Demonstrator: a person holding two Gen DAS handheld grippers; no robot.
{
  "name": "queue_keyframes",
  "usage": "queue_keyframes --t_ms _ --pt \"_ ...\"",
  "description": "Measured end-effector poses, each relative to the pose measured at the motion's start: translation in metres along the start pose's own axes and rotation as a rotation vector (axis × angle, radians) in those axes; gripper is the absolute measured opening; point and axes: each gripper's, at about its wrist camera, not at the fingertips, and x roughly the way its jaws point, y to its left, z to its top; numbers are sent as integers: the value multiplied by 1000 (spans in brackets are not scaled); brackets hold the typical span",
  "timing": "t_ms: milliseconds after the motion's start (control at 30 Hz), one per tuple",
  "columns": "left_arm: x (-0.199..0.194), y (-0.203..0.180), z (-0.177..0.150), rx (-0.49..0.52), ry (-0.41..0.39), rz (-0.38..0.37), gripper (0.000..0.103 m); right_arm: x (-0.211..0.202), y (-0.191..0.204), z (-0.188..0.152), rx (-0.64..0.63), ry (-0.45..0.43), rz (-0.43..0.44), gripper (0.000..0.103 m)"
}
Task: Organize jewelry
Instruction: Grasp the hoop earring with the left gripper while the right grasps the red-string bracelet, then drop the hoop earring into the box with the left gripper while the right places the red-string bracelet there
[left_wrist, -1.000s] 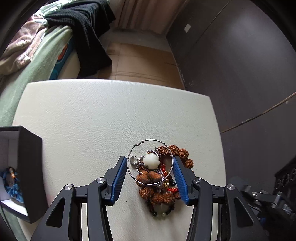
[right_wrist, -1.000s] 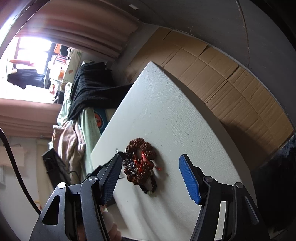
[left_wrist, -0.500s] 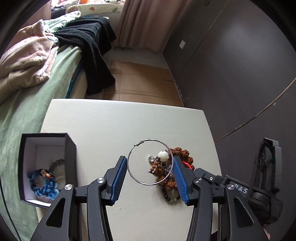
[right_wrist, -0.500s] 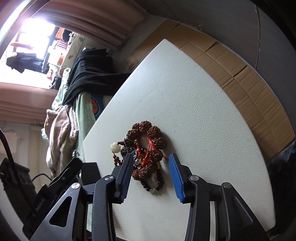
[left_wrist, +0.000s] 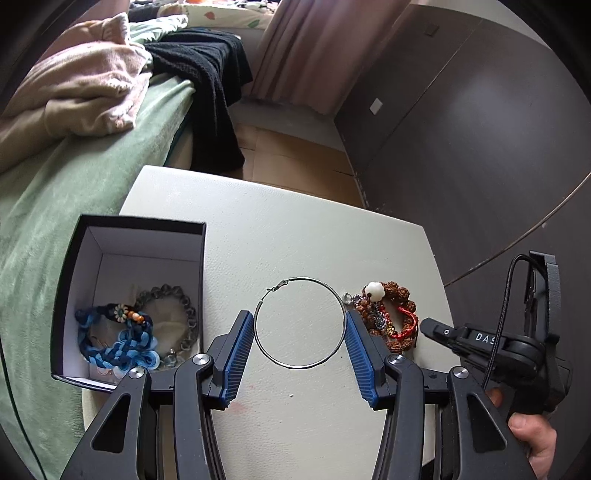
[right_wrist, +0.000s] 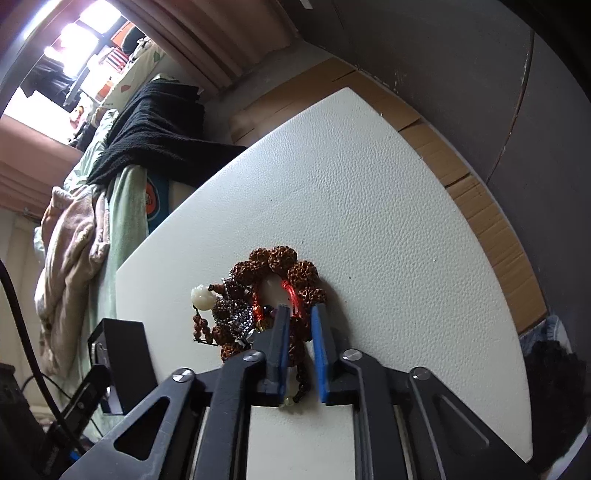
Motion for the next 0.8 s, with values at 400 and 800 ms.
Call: queue_keyframes --t_ms 400,800 --pt "-23 22 0 -10 -35 -63 52 -23 -2 -2 -27 -84 -43 2" --pt "-36 33 2 -41 -58 -69 52 3 42 -16 -186 -93 -217 31"
